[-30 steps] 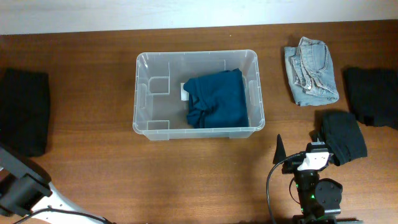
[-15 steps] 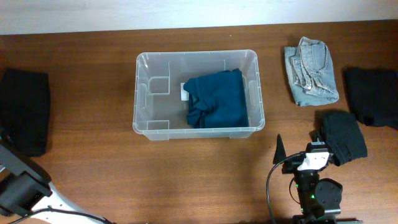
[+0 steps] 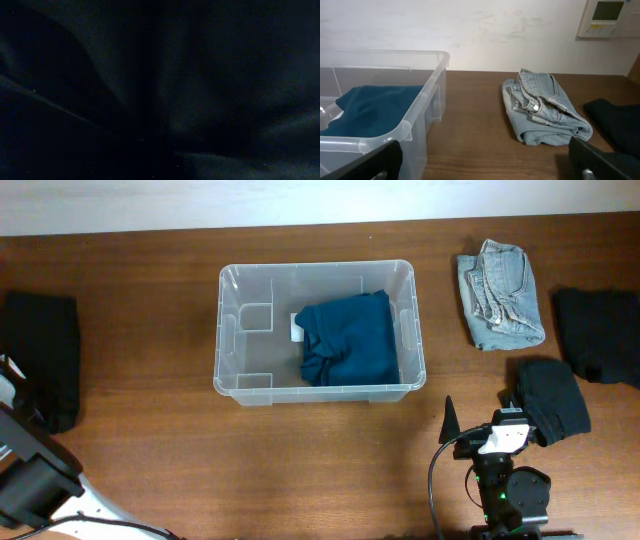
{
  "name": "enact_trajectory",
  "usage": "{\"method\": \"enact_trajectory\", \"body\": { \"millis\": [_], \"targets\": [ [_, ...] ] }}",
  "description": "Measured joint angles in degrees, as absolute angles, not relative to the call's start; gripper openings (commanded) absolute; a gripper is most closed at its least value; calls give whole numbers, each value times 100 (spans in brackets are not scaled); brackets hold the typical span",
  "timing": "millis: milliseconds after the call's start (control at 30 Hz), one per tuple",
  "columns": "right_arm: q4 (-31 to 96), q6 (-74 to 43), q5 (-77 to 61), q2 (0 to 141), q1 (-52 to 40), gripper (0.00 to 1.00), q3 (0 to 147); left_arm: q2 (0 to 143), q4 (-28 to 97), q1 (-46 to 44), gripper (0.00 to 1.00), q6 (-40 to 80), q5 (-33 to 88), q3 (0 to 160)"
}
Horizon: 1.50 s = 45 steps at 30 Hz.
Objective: Pack container
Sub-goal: 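Lower the left gripper onto the black garment's near edge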
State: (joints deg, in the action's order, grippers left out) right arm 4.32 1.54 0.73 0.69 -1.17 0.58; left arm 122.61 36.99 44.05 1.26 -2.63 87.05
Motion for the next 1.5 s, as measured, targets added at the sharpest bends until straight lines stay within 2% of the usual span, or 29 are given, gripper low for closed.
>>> {"method": "enact_trajectory", "body": {
  "millis": [300, 600, 800, 1167, 1500],
  "targets": [
    [432, 156, 73, 69, -117, 98, 58, 12020, 3514, 4456, 1, 126, 274, 8259],
    [432, 154, 71, 69, -117, 98, 58, 11946, 4270, 4307, 1, 126, 840, 8239],
    [432, 150, 73, 69, -117, 99, 58, 11935, 4718, 3935, 0, 128, 1369, 8219],
    [432, 154, 73, 69, -117, 98, 58, 11974, 4692, 2530, 1, 305, 2467, 8066],
    [432, 152, 71, 69, -117, 98, 58, 11990, 4694, 2615, 1, 412, 2722, 8020]
  ]
}}
